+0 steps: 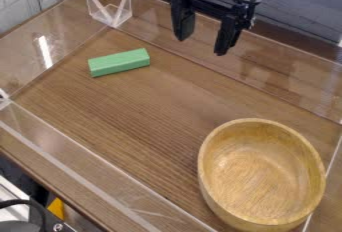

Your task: Put the green block in the brown bowl

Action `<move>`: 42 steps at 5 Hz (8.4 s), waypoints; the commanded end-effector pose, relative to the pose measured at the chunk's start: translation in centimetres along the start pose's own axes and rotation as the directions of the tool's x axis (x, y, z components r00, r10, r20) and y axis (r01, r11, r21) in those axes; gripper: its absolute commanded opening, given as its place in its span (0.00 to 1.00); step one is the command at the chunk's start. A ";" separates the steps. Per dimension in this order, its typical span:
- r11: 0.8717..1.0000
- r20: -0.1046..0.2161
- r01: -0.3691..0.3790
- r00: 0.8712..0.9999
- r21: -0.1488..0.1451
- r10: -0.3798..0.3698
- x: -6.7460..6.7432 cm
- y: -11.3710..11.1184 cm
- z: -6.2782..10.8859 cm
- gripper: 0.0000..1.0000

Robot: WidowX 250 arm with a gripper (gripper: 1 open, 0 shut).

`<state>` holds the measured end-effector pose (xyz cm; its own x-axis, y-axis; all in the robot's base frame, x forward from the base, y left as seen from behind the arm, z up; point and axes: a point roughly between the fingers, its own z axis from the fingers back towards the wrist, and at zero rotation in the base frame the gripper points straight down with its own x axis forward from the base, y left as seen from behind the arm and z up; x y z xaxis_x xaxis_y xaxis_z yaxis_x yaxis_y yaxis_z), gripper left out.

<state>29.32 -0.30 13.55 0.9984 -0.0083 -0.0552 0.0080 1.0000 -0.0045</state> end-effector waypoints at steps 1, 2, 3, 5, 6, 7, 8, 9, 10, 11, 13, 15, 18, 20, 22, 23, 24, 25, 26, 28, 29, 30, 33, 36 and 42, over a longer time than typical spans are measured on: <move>0.999 -0.004 0.047 0.999 0.008 -0.047 0.0 1.1 -0.1 1.00; 0.995 -0.010 0.097 0.995 0.017 -0.097 -0.1 2.2 -0.3 1.00; 0.984 -0.021 0.173 0.985 0.037 -0.172 -0.3 5.0 -0.9 1.00; 0.964 -0.020 0.255 0.967 0.073 -0.254 -0.3 11.1 -2.8 1.00; 0.951 -0.023 0.298 0.955 0.084 -0.297 0.1 12.3 -3.8 1.00; 0.938 -0.027 0.334 0.943 0.093 -0.333 0.4 13.2 -4.9 1.00; 0.929 -0.028 0.357 0.934 0.100 -0.356 0.7 14.2 -6.0 1.00; 0.921 -0.027 0.375 0.927 0.105 -0.374 0.9 15.0 -6.9 1.00; 0.915 -0.023 0.389 0.921 0.107 -0.389 1.2 15.8 -7.8 1.00; 0.910 -0.017 0.401 0.916 0.106 -0.402 1.4 16.5 -8.4 1.00; 0.903 -0.012 0.421 0.907 0.089 -0.421 1.6 17.0 -9.0 1.00; 0.897 -0.013 0.436 0.900 0.065 -0.436 1.6 17.1 -9.2 0.00; 0.896 -0.014 0.443 0.897 0.035 -0.443 1.7 17.3 -9.9 0.00; 0.895 -0.013 0.447 0.895 0.017 -0.447 1.7 17.3 -10.3 0.00; 0.922 0.014 0.387 0.922 0.001 -0.387 1.4 16.5 -8.0 0.00; 0.934 0.025 0.356 0.934 -0.007 -0.356 1.2 16.1 -7.0 0.00; 0.946 0.036 0.323 0.946 -0.016 -0.322 1.1 15.8 -5.8 0.00; 0.957 0.047 0.289 0.957 -0.024 -0.288 0.9 15.6 -4.9 0.00; 0.970 0.056 0.243 0.969 -0.032 -0.241 0.8 15.3 -4.4 0.00; 0.992 0.074 0.117 0.991 -0.051 -0.113 0.7 14.8 -3.9 0.00; 0.997 0.079 0.054 0.996 -0.064 -0.049 0.8 14.5 -3.8 0.00; 0.997 0.081 0.001 0.997 -0.076 0.005 0.9 14.2 -3.8 0.00; 0.992 0.086 -0.081 0.992 -0.100 0.090 1.4 13.4 -3.4 0.00; 0.988 0.090 -0.110 0.989 -0.111 0.120 2.2 12.9 -3.5 0.00; 0.989 0.048 -0.050 0.997 -0.142 0.057 -0.2 6.0 -3.0 0.00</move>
<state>28.68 5.53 8.94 0.9974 0.0400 -0.0607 -0.0488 0.9872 -0.1521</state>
